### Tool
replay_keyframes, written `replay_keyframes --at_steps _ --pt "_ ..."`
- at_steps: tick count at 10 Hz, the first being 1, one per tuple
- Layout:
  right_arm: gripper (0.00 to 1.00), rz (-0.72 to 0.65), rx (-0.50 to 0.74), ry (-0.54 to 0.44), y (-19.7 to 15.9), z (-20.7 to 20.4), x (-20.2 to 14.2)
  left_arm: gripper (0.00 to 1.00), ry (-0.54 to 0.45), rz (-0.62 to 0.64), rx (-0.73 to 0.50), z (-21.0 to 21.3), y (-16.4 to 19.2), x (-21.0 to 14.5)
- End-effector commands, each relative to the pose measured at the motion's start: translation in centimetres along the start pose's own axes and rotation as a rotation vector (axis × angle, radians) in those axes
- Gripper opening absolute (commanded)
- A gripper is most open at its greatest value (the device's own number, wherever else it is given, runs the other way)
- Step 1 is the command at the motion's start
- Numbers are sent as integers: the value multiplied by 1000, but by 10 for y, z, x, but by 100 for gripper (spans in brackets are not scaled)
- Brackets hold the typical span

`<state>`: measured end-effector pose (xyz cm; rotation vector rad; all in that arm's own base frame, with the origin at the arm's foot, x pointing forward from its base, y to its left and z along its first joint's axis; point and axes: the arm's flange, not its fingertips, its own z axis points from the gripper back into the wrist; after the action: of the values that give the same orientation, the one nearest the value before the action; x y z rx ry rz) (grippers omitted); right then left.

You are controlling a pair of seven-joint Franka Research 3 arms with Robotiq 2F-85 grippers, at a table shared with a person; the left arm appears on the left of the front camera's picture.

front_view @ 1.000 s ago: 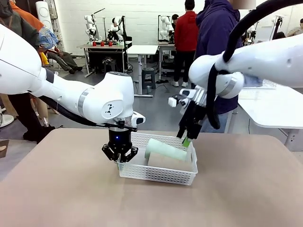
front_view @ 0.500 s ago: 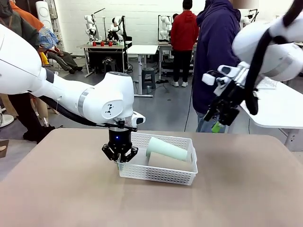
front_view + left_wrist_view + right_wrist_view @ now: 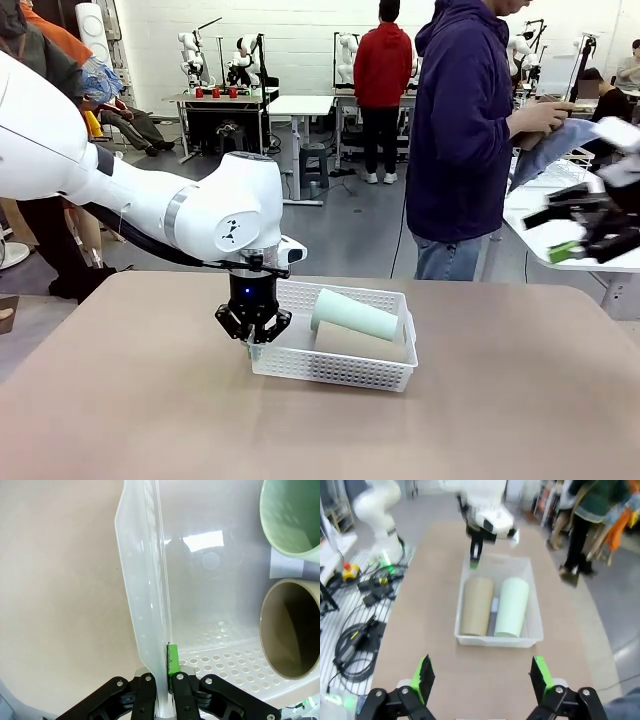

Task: Clean and organize the cups into the basket.
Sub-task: Pick up the Reusable plastic cup from the right side of the table and stack it inside the Organizing basket in the center of the table.

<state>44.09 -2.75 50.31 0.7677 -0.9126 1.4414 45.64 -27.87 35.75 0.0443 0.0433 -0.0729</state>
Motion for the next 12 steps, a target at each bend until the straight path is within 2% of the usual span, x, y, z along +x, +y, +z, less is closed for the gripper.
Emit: replay_keyframes --at_steps 1,3,5,8,10,11,12 --pt "100 12 -37 -172 4 43 -47 0 1 -2 1 0 -2 -1" --pt "100 -27 -104 -214 4 77 -99 0 1 -2 1 0 -2 -1" --pt "100 -17 -63 -208 5 90 -154 0 1 -2 1 0 -2 -1" --pt "100 -88 -95 -289 12 102 -210 0 1 -2 1 0 -2 -1" --pt "100 -66 -87 -316 4 98 -206 0 1 -2 1 0 -2 -1" --pt "100 -9 -121 -365 -14 86 -193 0 1 -2 1 0 -2 -1" --pt "100 -101 -86 -280 16 98 -218 0 1 -2 1 0 -2 -1"
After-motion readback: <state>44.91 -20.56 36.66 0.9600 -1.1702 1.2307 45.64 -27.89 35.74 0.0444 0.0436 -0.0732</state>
